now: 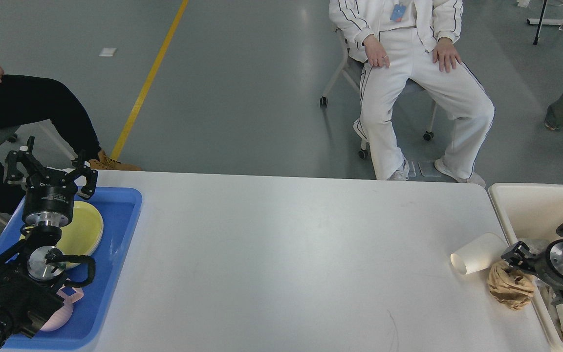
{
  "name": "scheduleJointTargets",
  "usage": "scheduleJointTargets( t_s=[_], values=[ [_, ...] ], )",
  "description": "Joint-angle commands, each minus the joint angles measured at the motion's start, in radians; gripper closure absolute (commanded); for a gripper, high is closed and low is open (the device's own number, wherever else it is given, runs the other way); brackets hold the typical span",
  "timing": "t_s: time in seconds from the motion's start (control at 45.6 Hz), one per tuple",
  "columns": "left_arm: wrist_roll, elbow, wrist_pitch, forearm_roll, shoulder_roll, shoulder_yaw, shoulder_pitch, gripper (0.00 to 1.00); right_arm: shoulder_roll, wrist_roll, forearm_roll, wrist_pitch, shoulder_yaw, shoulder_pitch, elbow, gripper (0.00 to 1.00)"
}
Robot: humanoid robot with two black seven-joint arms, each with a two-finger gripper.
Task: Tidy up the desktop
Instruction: 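Grasp the brown paper ball with the right gripper and lift it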
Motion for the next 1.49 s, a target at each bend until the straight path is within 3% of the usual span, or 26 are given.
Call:
scheduleJointTargets(
  t_s=[0.0,0.131,0.241,0.351,0.548,0.592,0.986,1.249,1.359,1.468],
  values=[
    [0.0,0.0,0.0,-0.001,-0.002,0.0,0.0,0.04,0.005,0.0,0.005,-0.027,0.019,-0.039,-0.011,0.0],
    [0.0,0.0,0.0,-0.001,-0.002,0.0,0.0,0.04,0.005,0.005,0.006,-0.091,0.03,-0.07,-0.009,0.07],
    [0.0,0.0,0.0,0.001,0.0,0.0,0.0,0.04,0.007,0.005,0.006,-0.14,0.03,-0.102,-0.006,0.32],
    [0.0,0.0,0.0,-0.001,0.0,0.0,0.0,0.04,0.008,0.005,0.011,-0.147,0.039,-0.123,-0.004,0.69],
    [0.0,0.0,0.0,-0.001,0.0,0.0,0.0,0.04,0.007,0.005,0.011,-0.179,0.12,-0.169,-0.007,0.88],
    [0.0,0.0,0.0,-0.001,0.0,0.0,0.0,0.04,0.007,0.005,0.011,-0.185,0.13,-0.177,-0.007,1.0],
    [0.0,0.0,0.0,-0.001,0.0,0.0,0.0,0.04,-0.015,0.005,0.011,-0.183,0.127,-0.154,0.005,1.0],
    [0.0,0.0,0.0,0.001,0.0,0.0,0.0,0.04,-0.214,0.002,-0.007,-0.167,0.108,0.002,0.055,1.0],
    [0.0,0.0,0.0,-0.001,0.0,0.0,0.0,0.04,-0.271,0.0,-0.009,-0.102,0.105,0.088,0.057,1.0],
    [0.0,0.0,0.0,-0.001,0.0,0.0,0.0,0.04,-0.305,-0.003,-0.012,0.03,0.105,0.215,0.057,1.0]
  ],
)
